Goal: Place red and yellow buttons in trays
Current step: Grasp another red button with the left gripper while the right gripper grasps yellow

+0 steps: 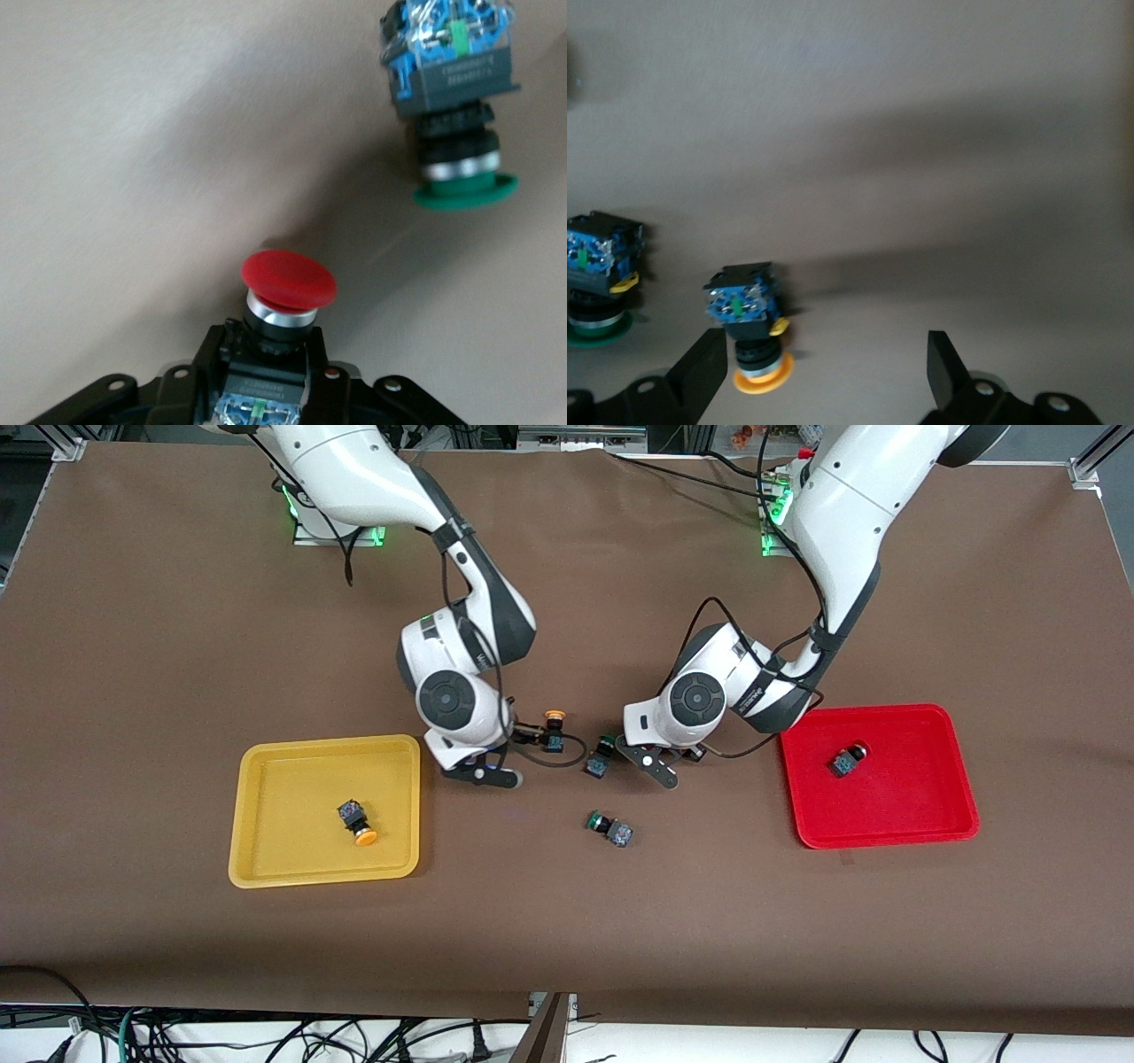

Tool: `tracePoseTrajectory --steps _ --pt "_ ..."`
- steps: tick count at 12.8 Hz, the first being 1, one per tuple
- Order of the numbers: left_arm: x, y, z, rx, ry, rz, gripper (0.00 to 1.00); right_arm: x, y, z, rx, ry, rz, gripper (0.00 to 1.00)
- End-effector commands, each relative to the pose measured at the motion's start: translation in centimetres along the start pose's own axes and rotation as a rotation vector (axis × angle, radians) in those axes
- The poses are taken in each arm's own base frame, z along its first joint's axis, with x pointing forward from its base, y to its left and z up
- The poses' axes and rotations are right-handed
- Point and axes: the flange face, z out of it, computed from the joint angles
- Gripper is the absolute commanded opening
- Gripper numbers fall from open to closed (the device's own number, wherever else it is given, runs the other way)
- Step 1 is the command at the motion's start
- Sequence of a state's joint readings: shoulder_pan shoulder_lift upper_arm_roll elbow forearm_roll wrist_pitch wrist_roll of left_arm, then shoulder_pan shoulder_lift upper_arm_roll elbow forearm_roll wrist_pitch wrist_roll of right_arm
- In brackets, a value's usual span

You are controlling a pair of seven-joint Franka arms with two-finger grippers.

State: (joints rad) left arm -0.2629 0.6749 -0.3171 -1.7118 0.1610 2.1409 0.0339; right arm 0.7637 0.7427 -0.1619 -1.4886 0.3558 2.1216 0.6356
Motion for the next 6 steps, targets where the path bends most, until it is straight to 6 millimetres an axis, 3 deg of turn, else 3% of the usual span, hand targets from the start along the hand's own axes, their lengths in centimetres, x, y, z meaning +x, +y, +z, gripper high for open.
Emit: tracePoseTrajectory --steps 1,3,4,6 --pt "-2.2 -4.3 -8.7 0.051 -0.098 -0.052 0.0 -3.6 -1.7 3.4 0.018 0.037 0.046 1.0" --pt "-4.8 -12.0 -13.1 0.022 -0.189 -0.059 0.0 -5.1 -2.9 4.7 0.023 0.054 0.059 1.0" --pt "-6.6 -16.6 -13.6 0.034 -0.201 -0.024 0.0 -5.4 -3.3 5.0 0.028 0.063 0.06 1.0" --pt "-10.0 -25.5 -11.2 0.042 -0.201 0.05 0.0 -5.7 -3.4 6.0 0.023 0.071 0.05 0.98"
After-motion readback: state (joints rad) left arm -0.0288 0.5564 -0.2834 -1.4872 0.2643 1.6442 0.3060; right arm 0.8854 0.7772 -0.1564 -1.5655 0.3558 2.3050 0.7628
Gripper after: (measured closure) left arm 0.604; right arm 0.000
